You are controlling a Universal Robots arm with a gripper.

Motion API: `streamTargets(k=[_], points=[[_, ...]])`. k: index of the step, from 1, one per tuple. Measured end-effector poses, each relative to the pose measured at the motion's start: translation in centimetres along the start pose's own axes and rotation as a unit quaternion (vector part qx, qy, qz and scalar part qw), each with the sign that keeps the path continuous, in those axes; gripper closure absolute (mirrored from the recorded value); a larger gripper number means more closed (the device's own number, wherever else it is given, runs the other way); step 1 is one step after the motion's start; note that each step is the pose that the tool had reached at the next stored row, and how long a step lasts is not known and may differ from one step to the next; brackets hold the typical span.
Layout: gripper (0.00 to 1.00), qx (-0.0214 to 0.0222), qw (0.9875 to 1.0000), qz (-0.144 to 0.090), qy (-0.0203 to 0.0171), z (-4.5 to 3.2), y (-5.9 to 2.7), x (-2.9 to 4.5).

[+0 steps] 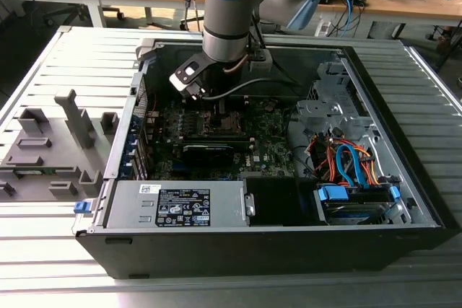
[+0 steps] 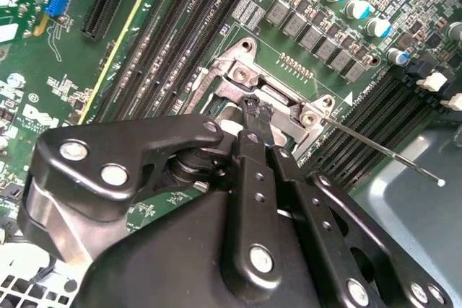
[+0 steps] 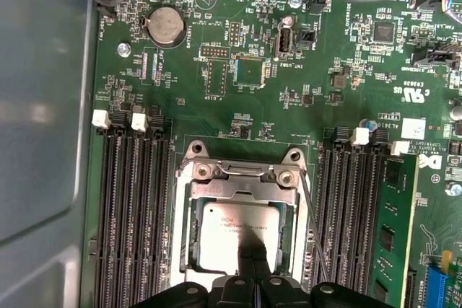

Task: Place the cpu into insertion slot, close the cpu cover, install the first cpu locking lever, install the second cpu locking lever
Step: 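Close the cpu cover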

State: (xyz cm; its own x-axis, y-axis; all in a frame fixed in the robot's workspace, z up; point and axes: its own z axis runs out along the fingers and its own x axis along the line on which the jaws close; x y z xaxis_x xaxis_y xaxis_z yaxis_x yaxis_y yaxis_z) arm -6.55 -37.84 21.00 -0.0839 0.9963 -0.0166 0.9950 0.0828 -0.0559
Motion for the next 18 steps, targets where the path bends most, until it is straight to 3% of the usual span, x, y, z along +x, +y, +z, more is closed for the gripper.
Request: streamTargets(k=[10,14,18], points=[[0.89,0.0,1.0,0.0,-0.0001,-1.27,0.45,-0.07],[0.89,0.0,1.0,0.0,0.0,-2.1,0.49,-0.08],[0.89,0.0,1.0,0.0,0.0,-2.12,0.49,-0.08]])
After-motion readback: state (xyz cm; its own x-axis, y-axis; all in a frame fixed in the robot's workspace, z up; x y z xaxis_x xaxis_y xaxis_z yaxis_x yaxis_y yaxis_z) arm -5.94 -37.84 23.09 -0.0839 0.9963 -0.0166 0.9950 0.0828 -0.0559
